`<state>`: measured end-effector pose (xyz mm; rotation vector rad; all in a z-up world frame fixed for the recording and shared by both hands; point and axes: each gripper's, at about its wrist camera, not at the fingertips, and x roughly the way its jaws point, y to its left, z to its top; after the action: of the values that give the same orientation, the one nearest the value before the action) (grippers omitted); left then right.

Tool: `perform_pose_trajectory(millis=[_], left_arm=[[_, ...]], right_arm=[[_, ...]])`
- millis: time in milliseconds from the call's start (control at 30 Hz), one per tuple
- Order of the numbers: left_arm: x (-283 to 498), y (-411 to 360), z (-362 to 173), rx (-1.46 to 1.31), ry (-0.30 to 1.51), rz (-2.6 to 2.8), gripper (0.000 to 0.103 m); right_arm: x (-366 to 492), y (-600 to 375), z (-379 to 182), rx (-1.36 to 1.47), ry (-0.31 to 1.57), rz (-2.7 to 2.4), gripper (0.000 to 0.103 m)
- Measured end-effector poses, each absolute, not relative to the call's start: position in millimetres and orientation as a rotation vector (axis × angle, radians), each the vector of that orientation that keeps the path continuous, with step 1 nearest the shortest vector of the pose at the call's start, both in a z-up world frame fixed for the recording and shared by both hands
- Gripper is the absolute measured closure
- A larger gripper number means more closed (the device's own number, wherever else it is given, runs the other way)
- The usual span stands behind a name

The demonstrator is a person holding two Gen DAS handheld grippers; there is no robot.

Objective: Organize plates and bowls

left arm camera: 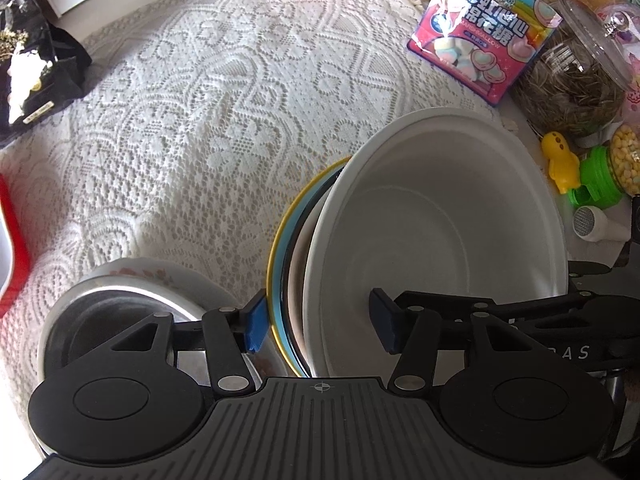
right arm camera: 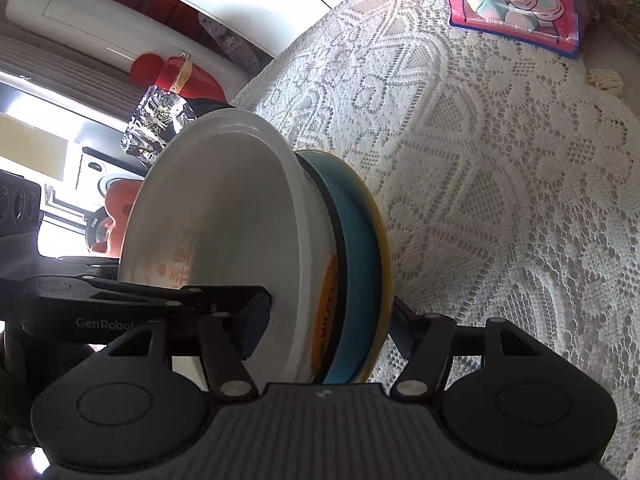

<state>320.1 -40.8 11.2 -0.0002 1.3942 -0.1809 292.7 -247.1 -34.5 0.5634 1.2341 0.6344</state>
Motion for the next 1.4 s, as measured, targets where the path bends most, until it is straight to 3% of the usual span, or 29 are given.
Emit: perform_pose_trajectory(millis=[333,1000,1400], left_arm=[[305.2,-42.7,17.3,0.022,1.387,-0.185,0.051],[309.1,-36.8,21.1,-0.036,1.395,-0.185,0.049],[314.9,-40.8,17.2,-0.031,1.387,-0.183,0.038]], right_arm=[[282.5,-246.6,-34.8,0.519,1.224,0.668,0.039],[280.4,-252.6,-25.8,0.434,1.087,0.579,0.041],[291.2,-245.7,-32.6,0.514,1.186,0.613,0.048]])
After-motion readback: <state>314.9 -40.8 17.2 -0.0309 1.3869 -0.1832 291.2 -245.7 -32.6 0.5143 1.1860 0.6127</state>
